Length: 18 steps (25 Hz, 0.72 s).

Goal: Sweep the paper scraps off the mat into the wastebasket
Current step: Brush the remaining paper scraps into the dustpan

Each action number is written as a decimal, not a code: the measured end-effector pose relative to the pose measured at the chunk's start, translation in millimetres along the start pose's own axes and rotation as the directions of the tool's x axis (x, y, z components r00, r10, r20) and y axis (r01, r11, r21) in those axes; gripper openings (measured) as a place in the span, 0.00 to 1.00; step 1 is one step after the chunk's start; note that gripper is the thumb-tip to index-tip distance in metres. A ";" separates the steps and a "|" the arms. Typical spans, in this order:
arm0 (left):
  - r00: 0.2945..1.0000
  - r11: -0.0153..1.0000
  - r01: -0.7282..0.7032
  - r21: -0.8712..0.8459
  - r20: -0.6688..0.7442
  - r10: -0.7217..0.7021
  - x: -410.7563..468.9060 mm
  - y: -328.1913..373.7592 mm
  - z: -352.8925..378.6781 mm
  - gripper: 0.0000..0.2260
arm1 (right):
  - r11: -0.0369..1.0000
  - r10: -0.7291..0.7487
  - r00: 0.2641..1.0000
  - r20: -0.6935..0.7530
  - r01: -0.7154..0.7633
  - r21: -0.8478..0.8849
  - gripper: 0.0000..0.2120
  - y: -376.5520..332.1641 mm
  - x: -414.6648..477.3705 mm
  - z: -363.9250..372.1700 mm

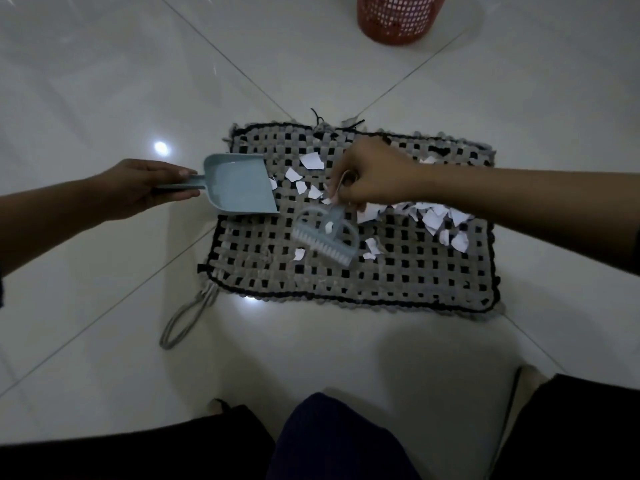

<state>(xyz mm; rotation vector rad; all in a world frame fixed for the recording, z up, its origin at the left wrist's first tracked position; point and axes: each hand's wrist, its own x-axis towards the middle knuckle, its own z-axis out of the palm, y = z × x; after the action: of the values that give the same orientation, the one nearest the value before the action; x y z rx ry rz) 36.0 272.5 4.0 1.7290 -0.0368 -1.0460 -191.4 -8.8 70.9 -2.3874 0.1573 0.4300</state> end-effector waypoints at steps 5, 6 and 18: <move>1.000 1.000 0.022 0.019 0.013 -0.023 -10.1 3.0 2.8 0.12 | 0.994 -0.033 0.998 0.054 0.039 -0.106 0.06 -1.4 12.4 41.6; 1.000 1.000 0.023 0.018 0.005 -0.023 -13.4 1.2 0.4 0.13 | 0.995 0.009 1.000 -0.001 -0.009 -0.103 0.06 3.8 16.4 35.2; 0.998 0.999 -0.012 -0.034 -0.062 0.009 -21.1 -1.3 -29.5 0.14 | 0.943 0.231 0.881 -0.413 -0.099 0.318 0.06 -13.9 57.7 15.0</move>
<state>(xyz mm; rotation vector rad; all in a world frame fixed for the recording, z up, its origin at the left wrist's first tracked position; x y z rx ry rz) 41.6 305.7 17.6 1.7276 0.0114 -0.9793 -138.1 11.8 49.0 -2.1493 0.5986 -0.0745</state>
